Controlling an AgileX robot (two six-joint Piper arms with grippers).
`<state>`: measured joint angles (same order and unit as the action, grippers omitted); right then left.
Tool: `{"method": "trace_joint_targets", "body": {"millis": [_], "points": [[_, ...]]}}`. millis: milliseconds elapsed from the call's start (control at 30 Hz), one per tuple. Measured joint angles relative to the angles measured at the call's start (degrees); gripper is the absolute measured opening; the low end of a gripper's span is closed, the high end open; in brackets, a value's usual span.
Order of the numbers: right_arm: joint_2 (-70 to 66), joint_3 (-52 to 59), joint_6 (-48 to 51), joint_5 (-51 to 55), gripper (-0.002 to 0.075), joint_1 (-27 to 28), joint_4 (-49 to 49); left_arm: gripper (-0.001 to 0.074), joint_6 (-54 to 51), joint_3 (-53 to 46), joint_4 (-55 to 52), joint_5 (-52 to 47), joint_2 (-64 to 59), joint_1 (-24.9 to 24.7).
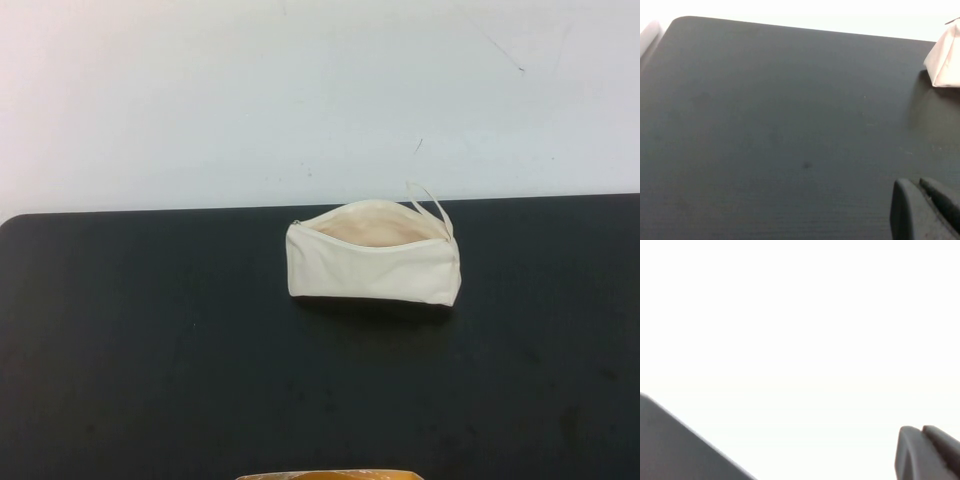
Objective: Put eraser into pencil case
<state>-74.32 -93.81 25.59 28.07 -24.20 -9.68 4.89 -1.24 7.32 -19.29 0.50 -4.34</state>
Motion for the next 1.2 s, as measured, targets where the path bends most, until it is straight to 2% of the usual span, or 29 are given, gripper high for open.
{"method": "trace_joint_targets", "body": {"millis": [133, 333, 500, 533, 833, 1067, 1200], "points": [[9.15, 12.05, 0.12, -0.80, -0.0001, 2.61, 0.66, -0.0001, 0.00, 0.00, 0.00, 0.00, 0.00, 0.00], [24.92, 30.03, -0.04, -0.80, -0.0001, 12.79, 0.66, -0.0001, 0.00, 0.00, 0.00, 0.00, 0.00, 0.00], [41.94, 44.41, -0.12, -2.71, -0.0001, 20.60, 0.66, -0.0001, 0.00, 0.00, 0.00, 0.00, 0.00, 0.00], [49.26, 50.32, 0.08, -3.62, -0.0001, 22.19, 0.55, -0.0001, 0.00, 0.00, 0.00, 0.00, 0.00, 0.00], [71.19, 73.37, 0.99, -6.37, -0.0001, 23.15, 0.35, -0.0001, 0.00, 0.00, 0.00, 0.00, 0.00, 0.00], [74.99, 85.22, 0.99, -9.44, -0.0001, 23.52, 0.35, -0.0001, 0.00, 0.00, 0.00, 0.00, 0.00, 0.00], [74.99, 89.51, 1.12, -9.98, -0.0001, 25.66, 1.92, -0.0001, 0.74, 0.00, 0.00, 0.00, 0.00, 0.00]]}}
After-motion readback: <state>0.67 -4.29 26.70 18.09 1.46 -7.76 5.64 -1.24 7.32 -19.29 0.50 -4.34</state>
